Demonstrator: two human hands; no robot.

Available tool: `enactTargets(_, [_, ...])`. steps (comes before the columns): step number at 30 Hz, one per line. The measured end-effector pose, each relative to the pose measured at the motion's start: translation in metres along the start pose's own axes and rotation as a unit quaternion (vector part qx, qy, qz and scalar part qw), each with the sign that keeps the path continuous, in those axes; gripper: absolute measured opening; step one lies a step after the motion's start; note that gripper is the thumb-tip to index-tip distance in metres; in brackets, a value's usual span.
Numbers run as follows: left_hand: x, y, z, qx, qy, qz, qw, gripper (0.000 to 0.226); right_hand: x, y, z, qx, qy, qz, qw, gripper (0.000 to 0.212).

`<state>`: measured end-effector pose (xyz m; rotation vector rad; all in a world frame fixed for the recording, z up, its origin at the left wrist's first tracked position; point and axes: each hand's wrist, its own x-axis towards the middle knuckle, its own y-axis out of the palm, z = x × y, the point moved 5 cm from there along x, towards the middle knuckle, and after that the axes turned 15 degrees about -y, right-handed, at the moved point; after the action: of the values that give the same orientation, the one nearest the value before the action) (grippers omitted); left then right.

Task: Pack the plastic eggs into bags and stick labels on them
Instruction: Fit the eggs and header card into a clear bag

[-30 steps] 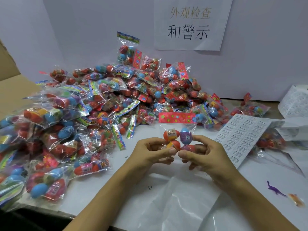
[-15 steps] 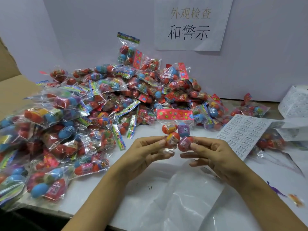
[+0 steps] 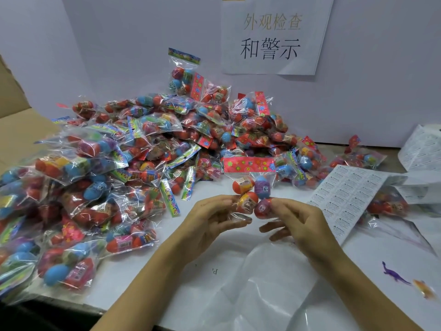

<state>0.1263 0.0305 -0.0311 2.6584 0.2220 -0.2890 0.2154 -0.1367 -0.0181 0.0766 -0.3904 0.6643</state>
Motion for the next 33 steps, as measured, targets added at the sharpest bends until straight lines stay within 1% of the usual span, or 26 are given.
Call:
enactTargets(1, [0.0,0.002,0.0,0.027,0.017,-0.013,0.999,0.028,-0.001,0.002,0.001,-0.018,-0.014,-0.018,1.0,0.038])
enactTargets(3, [-0.001,0.006,0.002,0.087,0.053,-0.051,0.993,0.029,-0.002,0.005,0.001,-0.036,-0.036,-0.038,0.998,0.034])
enactTargets(5, [0.0,0.007,0.002,0.109,0.07,-0.092,0.987,0.028,-0.002,0.007,0.001,-0.039,-0.049,-0.035,0.997,0.026])
enactTargets(6, [-0.001,0.007,0.001,0.103,0.071,-0.098,0.987,0.028,-0.003,0.007,0.001,-0.035,-0.053,-0.031,0.998,0.023])
enactTargets(8, [-0.002,0.007,0.0,0.074,0.064,-0.084,0.992,0.027,-0.002,0.008,0.002,-0.021,-0.055,-0.025,0.998,0.022])
enactTargets(11, [-0.003,0.007,-0.001,0.036,0.054,-0.065,0.996,0.021,-0.001,0.006,0.002,0.004,-0.044,-0.033,0.998,0.019])
enactTargets(14, [-0.002,0.006,-0.001,0.022,0.05,-0.057,0.997,0.02,0.001,0.005,0.0,0.019,-0.03,-0.037,0.999,0.019])
enactTargets(18, [0.0,0.004,-0.001,0.006,0.049,-0.04,0.998,0.023,0.002,0.004,0.001,0.047,-0.016,-0.024,0.998,0.026])
enactTargets(23, [0.0,0.003,-0.002,-0.011,0.045,-0.004,0.999,0.025,0.003,0.002,0.0,0.07,-0.034,-0.029,0.997,0.022])
enactTargets(33, [0.0,0.002,-0.002,-0.059,0.008,0.052,0.997,0.029,0.005,-0.006,-0.009,0.064,-0.039,-0.035,0.997,0.025])
